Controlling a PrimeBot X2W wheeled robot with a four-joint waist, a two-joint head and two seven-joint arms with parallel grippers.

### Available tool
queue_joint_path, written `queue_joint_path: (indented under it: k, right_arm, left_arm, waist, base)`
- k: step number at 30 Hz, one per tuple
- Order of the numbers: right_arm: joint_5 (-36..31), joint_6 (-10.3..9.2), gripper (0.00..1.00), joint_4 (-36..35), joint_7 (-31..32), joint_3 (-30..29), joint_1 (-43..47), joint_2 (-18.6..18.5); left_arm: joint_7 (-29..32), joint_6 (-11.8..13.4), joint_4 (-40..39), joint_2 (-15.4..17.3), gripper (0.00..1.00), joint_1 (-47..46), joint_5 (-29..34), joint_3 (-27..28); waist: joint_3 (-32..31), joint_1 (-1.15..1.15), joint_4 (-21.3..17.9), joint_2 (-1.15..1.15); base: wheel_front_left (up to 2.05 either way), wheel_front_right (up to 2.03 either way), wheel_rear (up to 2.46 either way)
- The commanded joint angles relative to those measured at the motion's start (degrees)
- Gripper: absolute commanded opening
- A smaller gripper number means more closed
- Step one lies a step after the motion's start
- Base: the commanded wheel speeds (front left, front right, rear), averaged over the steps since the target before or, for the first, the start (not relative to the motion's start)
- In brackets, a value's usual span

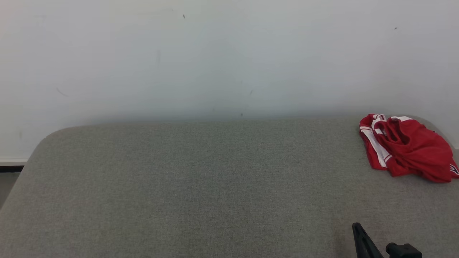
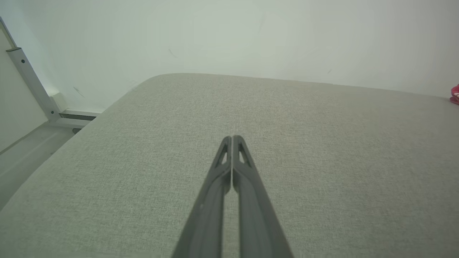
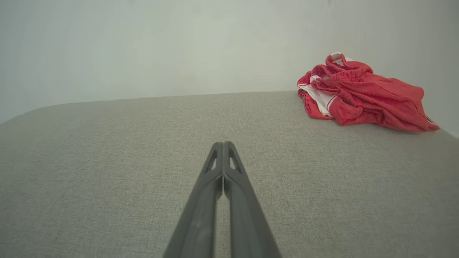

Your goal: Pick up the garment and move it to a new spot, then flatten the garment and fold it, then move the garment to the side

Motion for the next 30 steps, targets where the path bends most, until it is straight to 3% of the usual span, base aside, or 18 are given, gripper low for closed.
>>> queue_joint_path:
  k: [1, 14, 30]
  right_arm:
    - [2.7, 0.00, 0.00, -0.5, 0.8, -0.5, -1.3, 0.1]
    - [18.2, -0.02, 0.00, -1.9, 4.4, -1.1, -2.7, 1.0]
    - [32.2, -0.03, 0.00, -2.8, 7.8, -1.7, -4.2, 1.9]
  left_arm:
    - [0.8, 0.0, -0.4, 0.1, 0.00, -1.2, -2.6, 0.5]
    - [4.5, -0.1, -0.8, -1.4, 0.00, -3.9, -16.8, 0.8]
    - [7.9, -0.2, -1.0, -2.7, 0.00, -6.4, -29.6, 1.1]
  waist:
    - [0.1, 0.00, 0.0, 0.00]
    - [0.9, 0.00, 0.0, 0.00]
    - [1.8, 0.00, 0.0, 0.00]
  base:
    - [0.00, 0.00, 0.00]
    - [0.00, 0.00, 0.00]
    - [0.00, 0.00, 0.00]
